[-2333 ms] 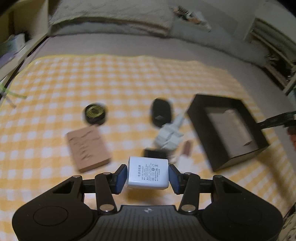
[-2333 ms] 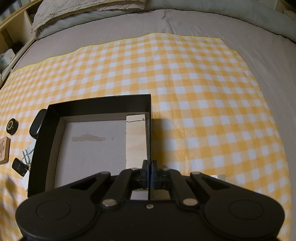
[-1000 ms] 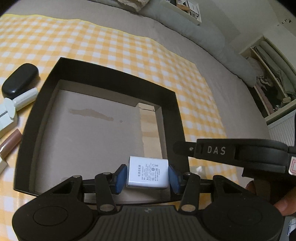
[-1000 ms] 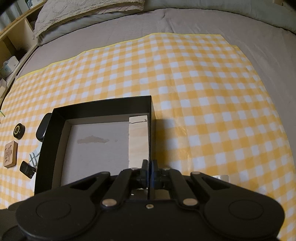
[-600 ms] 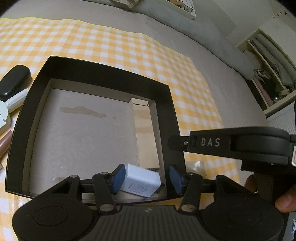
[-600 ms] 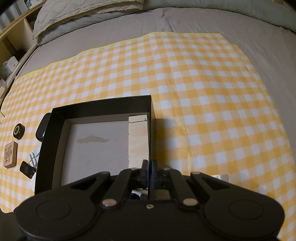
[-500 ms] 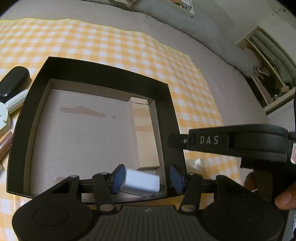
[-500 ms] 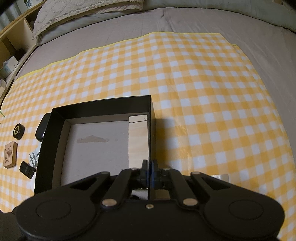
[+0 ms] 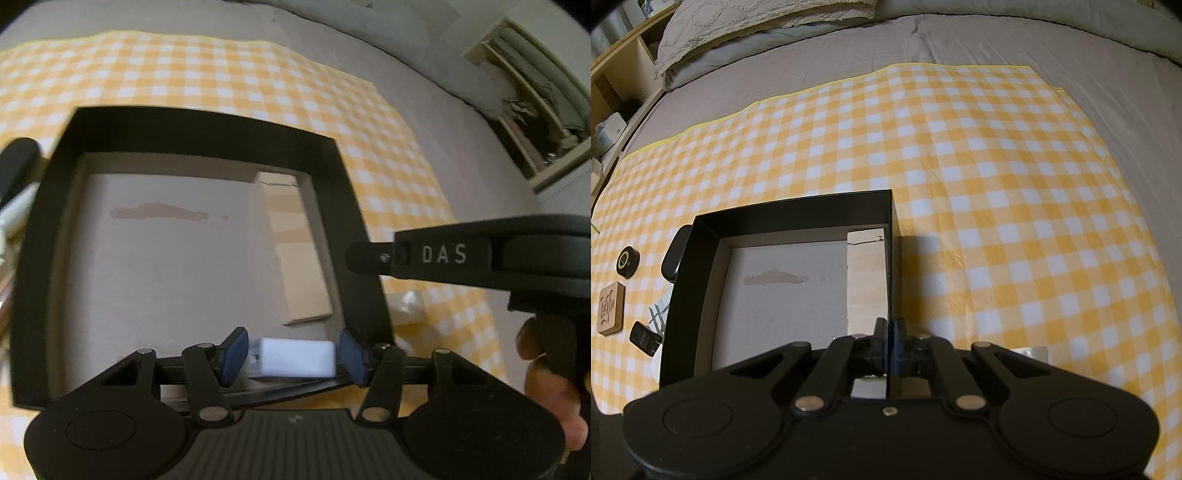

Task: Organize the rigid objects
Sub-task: 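Lower the charger beside the wooden block and open the left gripper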

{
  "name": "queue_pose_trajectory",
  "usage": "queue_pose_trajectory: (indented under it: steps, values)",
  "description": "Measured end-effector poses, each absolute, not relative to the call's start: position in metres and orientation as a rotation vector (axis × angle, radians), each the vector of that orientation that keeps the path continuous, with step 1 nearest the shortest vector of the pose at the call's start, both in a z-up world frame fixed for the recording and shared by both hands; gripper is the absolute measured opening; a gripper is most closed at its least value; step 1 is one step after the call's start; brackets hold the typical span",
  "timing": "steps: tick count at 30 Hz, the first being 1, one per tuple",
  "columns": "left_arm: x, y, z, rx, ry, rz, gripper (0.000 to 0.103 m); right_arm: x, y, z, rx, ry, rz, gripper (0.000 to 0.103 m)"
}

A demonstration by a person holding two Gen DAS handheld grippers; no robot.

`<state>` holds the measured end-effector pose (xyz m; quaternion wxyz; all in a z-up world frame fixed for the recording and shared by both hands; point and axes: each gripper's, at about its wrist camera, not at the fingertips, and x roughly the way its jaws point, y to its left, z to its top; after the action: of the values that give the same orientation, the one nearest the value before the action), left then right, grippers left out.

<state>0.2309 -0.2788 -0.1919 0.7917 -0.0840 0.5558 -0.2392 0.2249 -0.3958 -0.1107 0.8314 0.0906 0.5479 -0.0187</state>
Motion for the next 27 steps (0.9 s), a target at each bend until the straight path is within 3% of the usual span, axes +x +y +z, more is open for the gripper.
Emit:
queue_pose_trajectory:
  steps: [20, 27]
  values:
    - [0.226, -0.28, -0.172, -0.124, 1.198, -0.587, 0.054, 0.225, -0.397, -0.112, 0.198, 1.163, -0.04, 0.003]
    - [0.22, -0.276, -0.158, -0.068, 1.157, -0.58, 0.074, 0.225, -0.398, -0.113, 0.196, 1.163, -0.041, 0.003]
